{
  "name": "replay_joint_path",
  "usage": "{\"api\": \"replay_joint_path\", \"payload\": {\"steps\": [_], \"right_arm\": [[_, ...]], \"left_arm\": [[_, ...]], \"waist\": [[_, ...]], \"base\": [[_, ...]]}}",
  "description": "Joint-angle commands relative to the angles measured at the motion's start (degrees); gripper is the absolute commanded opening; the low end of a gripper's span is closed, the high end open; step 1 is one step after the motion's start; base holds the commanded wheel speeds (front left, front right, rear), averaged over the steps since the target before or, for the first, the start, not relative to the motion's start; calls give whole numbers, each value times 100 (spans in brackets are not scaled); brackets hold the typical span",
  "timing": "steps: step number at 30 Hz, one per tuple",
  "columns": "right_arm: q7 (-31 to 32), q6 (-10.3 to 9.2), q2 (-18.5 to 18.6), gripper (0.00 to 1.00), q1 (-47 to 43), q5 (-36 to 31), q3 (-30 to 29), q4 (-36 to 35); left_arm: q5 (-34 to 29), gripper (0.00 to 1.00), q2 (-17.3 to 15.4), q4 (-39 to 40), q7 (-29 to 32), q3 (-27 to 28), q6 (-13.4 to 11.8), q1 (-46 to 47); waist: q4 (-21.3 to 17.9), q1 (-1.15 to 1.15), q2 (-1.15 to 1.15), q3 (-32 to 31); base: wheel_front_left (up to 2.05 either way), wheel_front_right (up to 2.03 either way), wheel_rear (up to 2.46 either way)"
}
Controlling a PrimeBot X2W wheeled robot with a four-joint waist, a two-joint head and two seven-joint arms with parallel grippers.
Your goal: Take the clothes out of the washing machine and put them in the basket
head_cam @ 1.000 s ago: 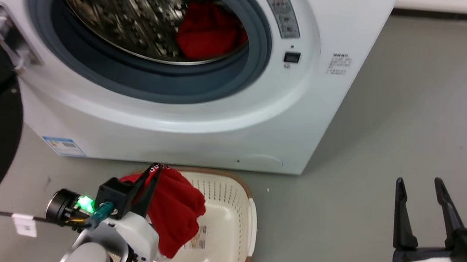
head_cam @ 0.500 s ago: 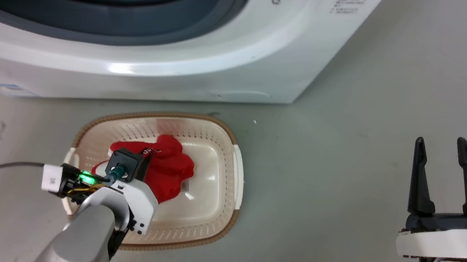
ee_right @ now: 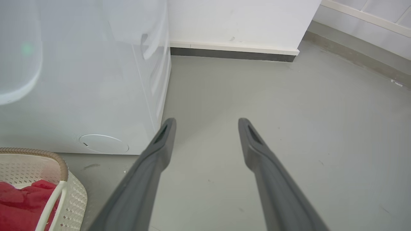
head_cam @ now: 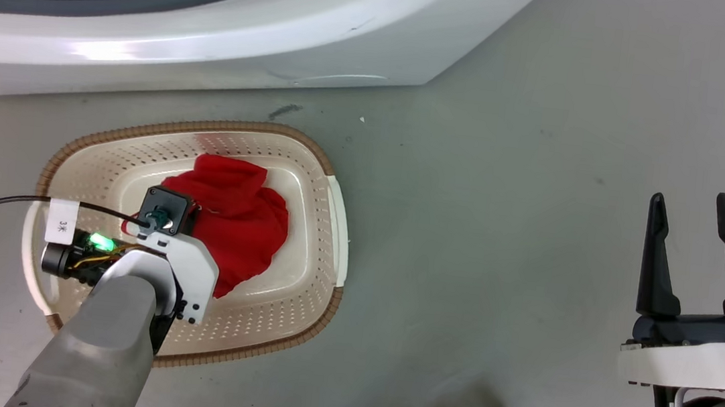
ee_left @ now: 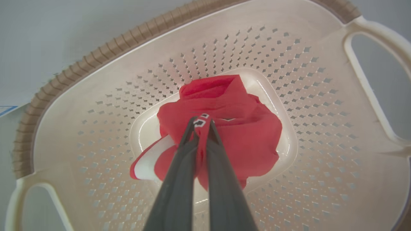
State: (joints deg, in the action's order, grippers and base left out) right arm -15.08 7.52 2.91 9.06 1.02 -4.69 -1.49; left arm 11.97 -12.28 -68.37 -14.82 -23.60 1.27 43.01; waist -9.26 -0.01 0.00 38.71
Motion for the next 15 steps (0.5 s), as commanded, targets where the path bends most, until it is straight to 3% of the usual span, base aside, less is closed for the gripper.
{"api": "replay_joint_path", "payload": {"steps": [1, 4, 5, 6, 7, 12, 15], "right_arm": [[-14, -6, -6, 100, 70, 20, -11, 45], [-15, -6, -6, 100, 107, 28, 35, 92], [-14, -6, -6, 100, 108, 26, 61, 106], [-14, -6, -6, 100, 108, 26, 61, 106], [-14, -6, -5, 100, 140, -7, 81, 133], [-14, -6, -5, 100, 165, -41, 85, 195], [-14, -6, -5, 100, 93, -112, -22, 299]], "left_arm": [[39, 0, 4, -111, -21, 15, -33, 97], [21, 0, 20, -223, -33, -36, -9, 98], [-15, 17, 16, -252, -35, -75, -21, 82], [-15, 17, 16, -252, -35, -75, -21, 82], [16, 100, 6, -271, -43, -60, -92, 62], [69, 100, -2, -133, -49, -22, -112, -92], [125, 100, 13, 389, -48, 96, -176, -364]], "waist": [[-66, 1, 0, 87], [-75, 1, 0, 77], [-79, 1, 0, 51], [-79, 1, 0, 51], [-81, 1, 0, -24], [-74, 1, 0, -276], [65, 1, 0, -703]], "base": [[0, 0, 0], [0, 0, 0], [0, 0, 0], [0, 0, 0], [0, 0, 0], [0, 0, 0], [0, 0, 0]]}}
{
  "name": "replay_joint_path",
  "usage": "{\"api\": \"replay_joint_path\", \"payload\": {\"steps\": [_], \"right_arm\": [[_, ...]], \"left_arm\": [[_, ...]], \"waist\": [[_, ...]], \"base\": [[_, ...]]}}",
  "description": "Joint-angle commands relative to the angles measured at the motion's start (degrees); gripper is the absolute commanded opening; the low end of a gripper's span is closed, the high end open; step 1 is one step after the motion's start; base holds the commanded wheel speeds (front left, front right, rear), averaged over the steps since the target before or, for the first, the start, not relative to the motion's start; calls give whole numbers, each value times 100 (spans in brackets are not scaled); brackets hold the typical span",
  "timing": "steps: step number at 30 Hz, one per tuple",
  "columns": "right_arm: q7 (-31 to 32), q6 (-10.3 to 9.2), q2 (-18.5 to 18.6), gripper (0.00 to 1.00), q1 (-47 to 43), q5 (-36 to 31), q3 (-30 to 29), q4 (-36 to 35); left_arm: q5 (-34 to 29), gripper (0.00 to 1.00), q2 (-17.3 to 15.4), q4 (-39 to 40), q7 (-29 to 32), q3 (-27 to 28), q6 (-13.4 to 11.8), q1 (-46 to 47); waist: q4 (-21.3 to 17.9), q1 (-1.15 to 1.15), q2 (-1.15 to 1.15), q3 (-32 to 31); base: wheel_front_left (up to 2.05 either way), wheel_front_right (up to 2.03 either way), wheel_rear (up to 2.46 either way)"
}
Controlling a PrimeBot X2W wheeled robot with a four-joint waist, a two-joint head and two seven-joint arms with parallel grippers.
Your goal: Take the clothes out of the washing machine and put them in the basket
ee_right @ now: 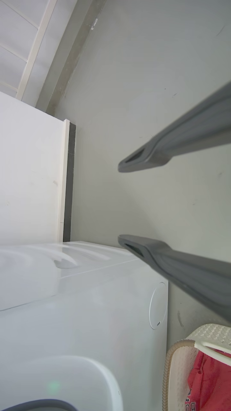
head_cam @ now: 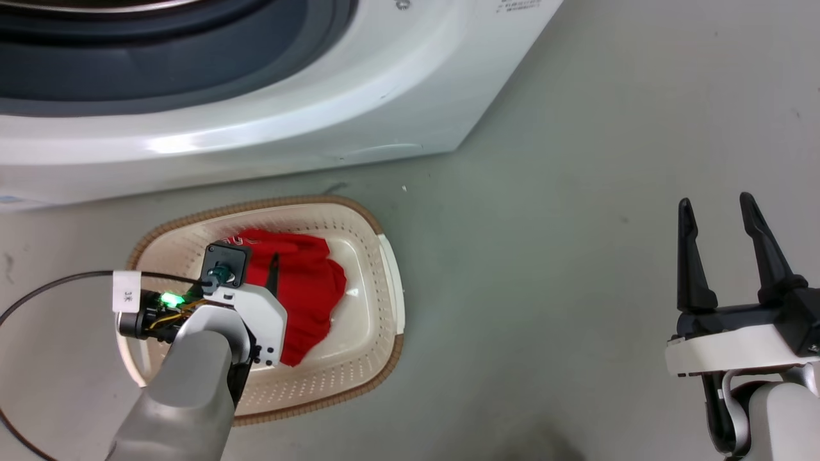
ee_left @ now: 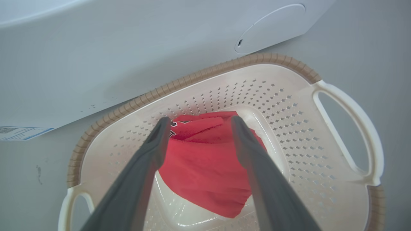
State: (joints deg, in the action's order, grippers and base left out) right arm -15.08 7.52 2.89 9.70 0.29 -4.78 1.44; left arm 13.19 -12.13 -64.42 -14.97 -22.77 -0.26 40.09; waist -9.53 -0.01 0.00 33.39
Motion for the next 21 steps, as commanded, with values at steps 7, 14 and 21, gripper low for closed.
{"api": "replay_joint_path", "payload": {"steps": [7, 14, 21], "right_arm": [[-14, -6, -4, 100, -77, -87, -32, 178], [-14, -6, -4, 100, -322, -45, -42, 344], [-14, -6, -4, 100, -463, 38, -32, 404]], "left_arm": [[-13, 100, -90, 1095, -29, 228, 33, -710], [-120, 100, -153, 2370, -25, 526, -12, -1531], [-202, 100, -217, 3589, -24, 839, -10, -2038]], "waist": [[274, 1, 0, -903], [402, 1, 0, -1576], [364, 1, 0, -1820]], "base": [[0, 0, 0], [0, 0, 0], [0, 0, 0]]}}
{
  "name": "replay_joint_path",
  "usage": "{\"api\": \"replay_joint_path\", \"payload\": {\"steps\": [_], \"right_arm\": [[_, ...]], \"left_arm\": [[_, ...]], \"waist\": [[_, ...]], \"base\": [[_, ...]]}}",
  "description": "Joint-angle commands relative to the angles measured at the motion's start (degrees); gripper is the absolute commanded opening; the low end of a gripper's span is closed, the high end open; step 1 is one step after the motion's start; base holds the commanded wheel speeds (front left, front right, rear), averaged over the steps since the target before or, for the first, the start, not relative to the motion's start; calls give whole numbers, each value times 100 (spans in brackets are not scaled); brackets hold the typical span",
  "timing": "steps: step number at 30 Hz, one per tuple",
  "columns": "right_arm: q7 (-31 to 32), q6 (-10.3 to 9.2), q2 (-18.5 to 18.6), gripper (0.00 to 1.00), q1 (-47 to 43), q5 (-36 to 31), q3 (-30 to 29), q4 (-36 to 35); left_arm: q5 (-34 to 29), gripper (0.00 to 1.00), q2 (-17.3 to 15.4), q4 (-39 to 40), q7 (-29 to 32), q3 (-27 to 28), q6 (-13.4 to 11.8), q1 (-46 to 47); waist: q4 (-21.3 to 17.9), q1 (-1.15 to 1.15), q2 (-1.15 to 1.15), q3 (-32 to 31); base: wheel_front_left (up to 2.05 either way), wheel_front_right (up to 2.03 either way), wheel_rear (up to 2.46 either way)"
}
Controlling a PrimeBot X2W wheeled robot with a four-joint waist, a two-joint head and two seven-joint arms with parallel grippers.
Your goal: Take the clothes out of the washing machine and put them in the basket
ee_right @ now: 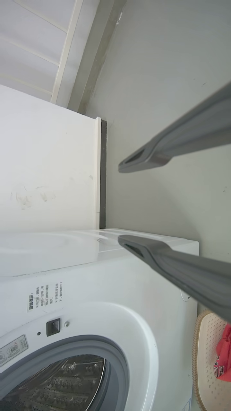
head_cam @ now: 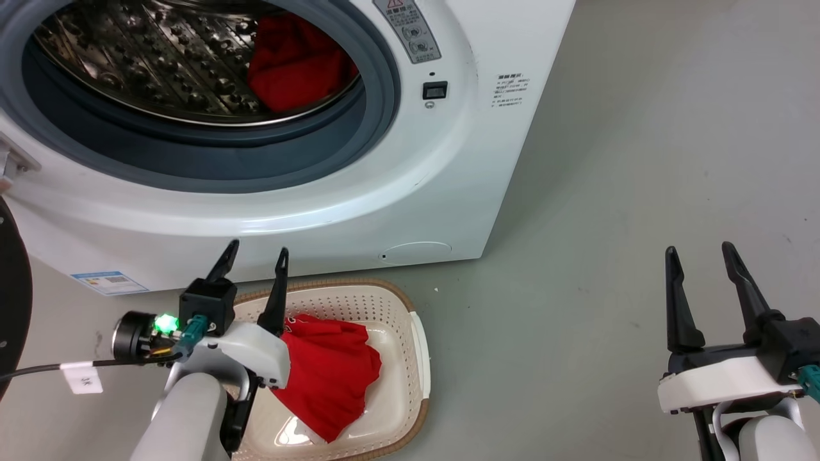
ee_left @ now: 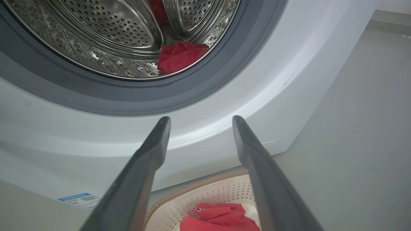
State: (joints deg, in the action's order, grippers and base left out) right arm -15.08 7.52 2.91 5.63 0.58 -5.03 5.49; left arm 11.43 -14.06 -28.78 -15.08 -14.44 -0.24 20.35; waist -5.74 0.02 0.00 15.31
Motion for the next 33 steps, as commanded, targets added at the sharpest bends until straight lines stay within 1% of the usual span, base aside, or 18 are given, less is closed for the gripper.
{"api": "replay_joint_path", "payload": {"steps": [1, 5, 9, 13, 17, 20, 22, 25, 27, 29, 33], "right_arm": [[-14, -6, -5, 100, -74, 40, -13, 5], [-14, -6, -5, 100, -99, 102, 61, -3], [-14, -6, -4, 100, -9, 182, 71, -41], [-14, -6, -6, 100, 70, 233, 11, -104], [-14, -6, -6, 100, 144, 309, -73, -157], [-14, -6, -7, 100, 217, 405, -32, -266], [-14, -6, -8, 100, 217, 448, 17, -345], [-15, -6, -7, 100, 310, 512, 145, -499], [-15, -6, -7, 100, 366, 567, 194, -551], [-14, -6, -7, 100, 451, 624, 290, -628], [-14, -6, -7, 100, 525, 778, 438, -805]], "left_arm": [[-41, 100, -30, 200, -14, 39, -20, -104], [-103, 100, -99, 721, -14, 161, -18, -87], [-136, 100, -267, 1003, 15, 202, 91, 283], [-173, 100, -518, 1218, 359, 264, 197, 922], [-207, 100, -803, 1269, 915, 273, 371, 1753], [-243, 100, -1029, 1138, 1378, 271, 477, 2415], [-154, 100, -1074, 975, 1628, 290, 536, 2845], [-189, 100, -1375, 582, 2013, 293, 611, 3561], [-192, 100, -1491, 307, 2235, 286, 641, 3954], [-276, 100, -1704, 83, 2453, 281, 658, 4379], [-234, 100, -1983, -343, 2987, 235, 717, 5207]], "waist": [[-32, -2, 0, -10], [-148, -2, 0, 77], [-308, -2, 0, 309], [-463, -2, 0, 691], [-626, -2, 0, 1123], [-729, -2, 0, 1491], [-793, -2, 0, 1709], [-945, -2, 0, 2047], [-1063, -2, 0, 2255], [-1216, -2, 0, 2461], [-1474, -2, 0, 2818]], "base": [[0, 0, 0], [0, 0, 0], [0, 0, 0], [0, 0, 0], [0, 0, 0], [0, 0, 0], [0, 0, 0], [0, 0, 0], [0, 0, 0], [0, 0, 0], [0, 0, 0]]}}
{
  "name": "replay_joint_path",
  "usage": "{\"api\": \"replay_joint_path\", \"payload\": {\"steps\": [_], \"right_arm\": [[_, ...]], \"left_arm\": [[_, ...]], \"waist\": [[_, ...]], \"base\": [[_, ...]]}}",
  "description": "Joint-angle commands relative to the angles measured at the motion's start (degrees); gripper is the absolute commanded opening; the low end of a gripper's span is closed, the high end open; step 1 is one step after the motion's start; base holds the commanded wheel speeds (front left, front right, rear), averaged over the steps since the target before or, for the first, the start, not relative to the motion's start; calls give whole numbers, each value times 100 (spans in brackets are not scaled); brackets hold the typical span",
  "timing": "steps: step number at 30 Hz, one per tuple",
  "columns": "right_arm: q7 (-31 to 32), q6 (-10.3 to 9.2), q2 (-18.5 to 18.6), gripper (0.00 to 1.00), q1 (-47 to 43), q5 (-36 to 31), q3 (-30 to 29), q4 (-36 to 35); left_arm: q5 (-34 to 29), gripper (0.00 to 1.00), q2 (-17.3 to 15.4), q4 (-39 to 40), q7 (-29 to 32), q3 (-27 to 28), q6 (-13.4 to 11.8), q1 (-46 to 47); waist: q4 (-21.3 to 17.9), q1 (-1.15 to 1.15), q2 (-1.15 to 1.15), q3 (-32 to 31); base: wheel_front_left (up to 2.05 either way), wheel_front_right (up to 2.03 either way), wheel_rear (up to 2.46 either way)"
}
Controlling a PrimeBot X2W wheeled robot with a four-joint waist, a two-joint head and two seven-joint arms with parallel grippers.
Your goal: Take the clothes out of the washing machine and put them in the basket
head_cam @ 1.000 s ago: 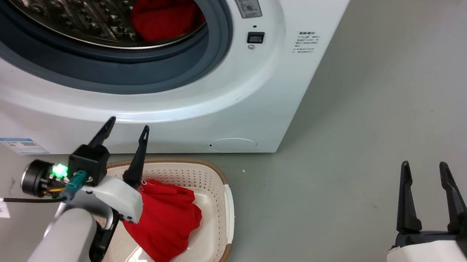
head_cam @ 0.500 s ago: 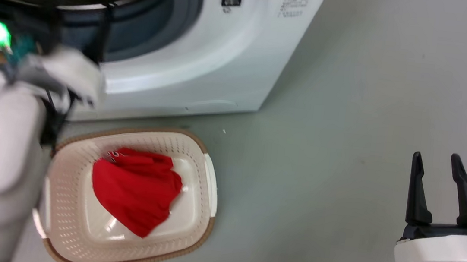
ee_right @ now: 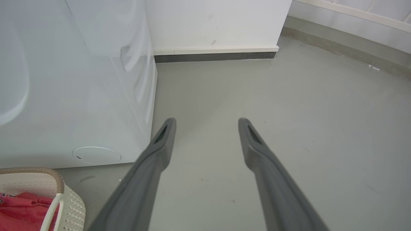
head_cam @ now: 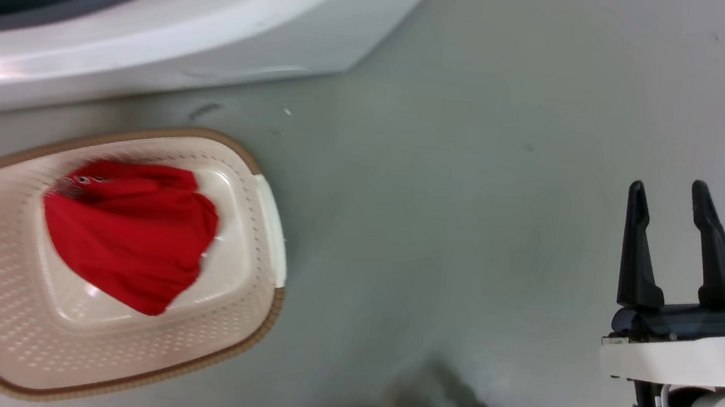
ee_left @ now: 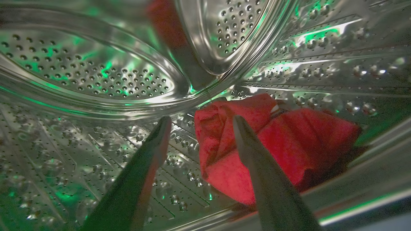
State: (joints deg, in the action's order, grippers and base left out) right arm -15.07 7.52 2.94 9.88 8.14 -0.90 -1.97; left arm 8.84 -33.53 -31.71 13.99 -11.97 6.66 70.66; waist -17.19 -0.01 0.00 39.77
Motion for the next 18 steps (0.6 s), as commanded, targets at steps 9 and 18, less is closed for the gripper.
{"api": "replay_joint_path", "payload": {"steps": [9, 18], "right_arm": [[-15, -6, -12, 100, 125, 201, 378, -235], [-15, -6, -11, 100, -32, 285, 428, -371]], "left_arm": [[-37, 100, -375, -1061, 799, -132, 1, 1548], [-70, 100, -305, -1904, 1104, -209, -164, 2113]], "waist": [[-774, 1, 0, 875], [-865, 1, 0, 1073]], "base": [[0, 0, 0], [0, 0, 0]]}}
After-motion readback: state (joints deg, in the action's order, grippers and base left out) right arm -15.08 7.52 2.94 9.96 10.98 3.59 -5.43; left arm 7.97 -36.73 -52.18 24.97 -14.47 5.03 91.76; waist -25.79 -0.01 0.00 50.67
